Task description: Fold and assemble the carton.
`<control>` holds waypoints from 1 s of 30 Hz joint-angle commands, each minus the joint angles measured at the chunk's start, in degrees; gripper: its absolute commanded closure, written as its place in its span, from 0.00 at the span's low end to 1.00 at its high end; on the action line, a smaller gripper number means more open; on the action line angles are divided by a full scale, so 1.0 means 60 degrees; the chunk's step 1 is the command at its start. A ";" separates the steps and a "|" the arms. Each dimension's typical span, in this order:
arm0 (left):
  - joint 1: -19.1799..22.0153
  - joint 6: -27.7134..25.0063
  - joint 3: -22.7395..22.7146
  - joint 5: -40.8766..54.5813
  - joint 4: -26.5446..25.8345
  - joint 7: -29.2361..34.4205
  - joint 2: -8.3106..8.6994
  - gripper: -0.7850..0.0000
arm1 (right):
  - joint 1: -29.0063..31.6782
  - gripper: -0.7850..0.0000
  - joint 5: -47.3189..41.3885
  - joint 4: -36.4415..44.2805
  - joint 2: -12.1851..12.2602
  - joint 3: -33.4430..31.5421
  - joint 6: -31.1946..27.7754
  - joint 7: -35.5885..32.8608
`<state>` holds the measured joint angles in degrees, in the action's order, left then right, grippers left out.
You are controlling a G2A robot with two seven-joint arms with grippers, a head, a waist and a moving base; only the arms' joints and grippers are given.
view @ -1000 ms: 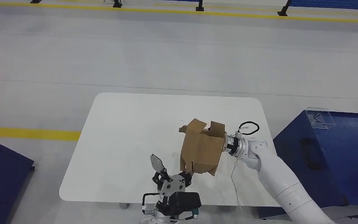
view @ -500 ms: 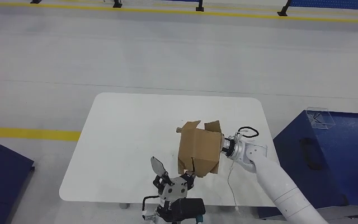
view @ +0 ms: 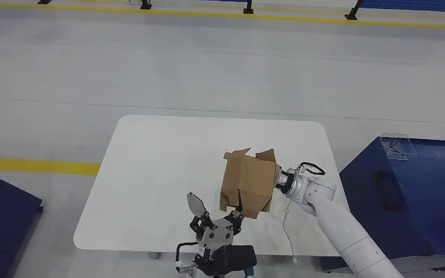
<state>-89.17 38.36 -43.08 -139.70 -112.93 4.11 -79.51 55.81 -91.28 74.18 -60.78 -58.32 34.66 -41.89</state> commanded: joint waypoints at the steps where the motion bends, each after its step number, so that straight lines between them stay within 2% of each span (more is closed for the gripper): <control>1: -0.0039 0.0063 -0.0018 -0.0053 -0.0050 0.0063 0.0040 0.00 | 0.0015 1.00 -0.0022 -0.0001 -0.0004 -0.0096 0.0025 -0.0001; 13: -0.0405 0.0390 -0.0146 -0.0280 -0.0365 0.0054 0.0359 0.00 | 0.0089 1.00 -0.0468 -0.0093 -0.0045 -0.0671 0.0459 -0.0156; 21: -0.0718 0.0376 -0.0326 -0.0480 -0.0643 -0.0009 0.0543 0.00 | -0.0096 1.00 -0.1236 -0.0389 -0.0069 -0.1030 0.1666 -0.0369; 30: -0.0863 0.0072 -0.0439 0.0218 -0.1175 -0.0706 0.0801 0.00 | -0.0461 1.00 -0.2392 -0.0919 -0.0177 -0.1040 0.3434 -0.0056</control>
<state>-94.50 39.21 -45.95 -138.26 -120.04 0.29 -74.80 53.30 -104.70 68.99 -61.75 -64.65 54.17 -42.61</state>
